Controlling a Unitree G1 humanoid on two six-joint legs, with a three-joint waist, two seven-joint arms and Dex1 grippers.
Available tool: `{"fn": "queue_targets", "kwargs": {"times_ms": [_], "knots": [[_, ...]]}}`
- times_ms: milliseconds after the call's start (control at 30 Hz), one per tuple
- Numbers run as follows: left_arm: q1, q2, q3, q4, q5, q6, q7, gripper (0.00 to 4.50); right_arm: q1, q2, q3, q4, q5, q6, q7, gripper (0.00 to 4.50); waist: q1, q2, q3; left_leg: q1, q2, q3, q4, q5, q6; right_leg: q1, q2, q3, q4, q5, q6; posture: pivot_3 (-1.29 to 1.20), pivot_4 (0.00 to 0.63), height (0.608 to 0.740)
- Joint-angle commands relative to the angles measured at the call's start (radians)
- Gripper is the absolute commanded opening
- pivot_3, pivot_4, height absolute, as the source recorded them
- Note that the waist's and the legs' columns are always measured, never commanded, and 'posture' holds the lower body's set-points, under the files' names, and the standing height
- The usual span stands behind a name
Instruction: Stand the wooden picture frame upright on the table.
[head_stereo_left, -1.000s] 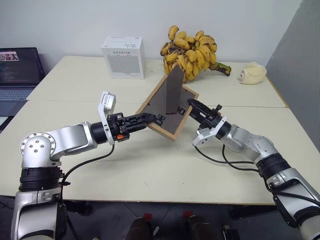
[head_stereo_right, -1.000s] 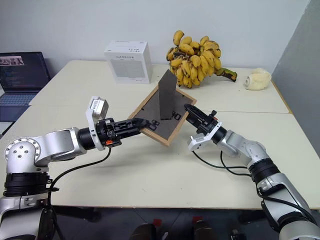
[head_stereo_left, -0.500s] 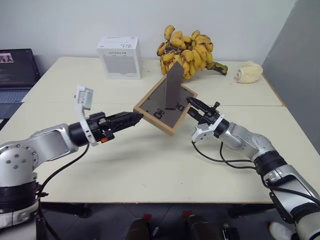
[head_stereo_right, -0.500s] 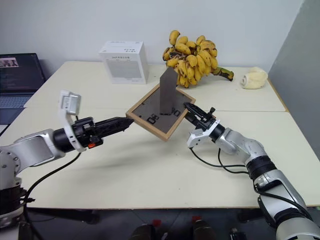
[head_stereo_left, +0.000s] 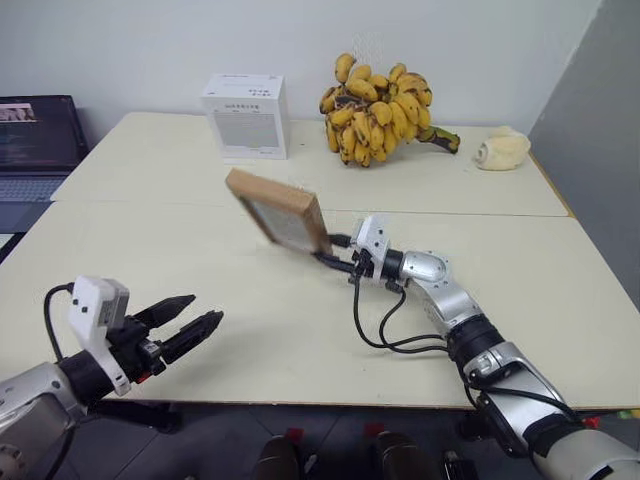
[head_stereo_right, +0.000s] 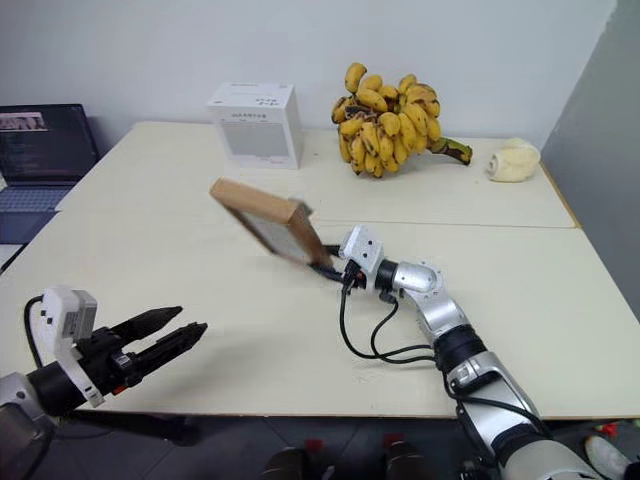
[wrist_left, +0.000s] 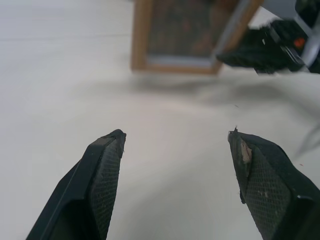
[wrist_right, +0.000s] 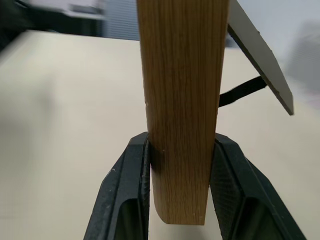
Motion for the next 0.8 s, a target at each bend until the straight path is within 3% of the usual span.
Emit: {"fn": "queue_targets", "kwargs": {"times_ms": [33,800], "knots": [[0.013,-0.002,0.045,-0.067,-0.017,-0.016,0.024,3.52,0.018,-0.002,-0.04,-0.091,0.109,0.191,0.13,1.38,0.002,0.001,0.001,0.0,0.0,0.0,0.0,0.0,0.0,0.0,0.0,0.0,0.0,0.0,0.0,0.0,0.15,0.74],[-0.101,0.047,-0.03,-0.08,-0.135,0.002,0.136,3.52,0.023,0.068,-0.159,0.097,0.097,0.4,0.145,1.38,-0.002,0.002,0.001,0.0,0.001,0.0,-0.001,0.0,0.0,-0.001,0.001,0.0,0.0,-0.001,0.002,0.0,0.15,0.74]]}}
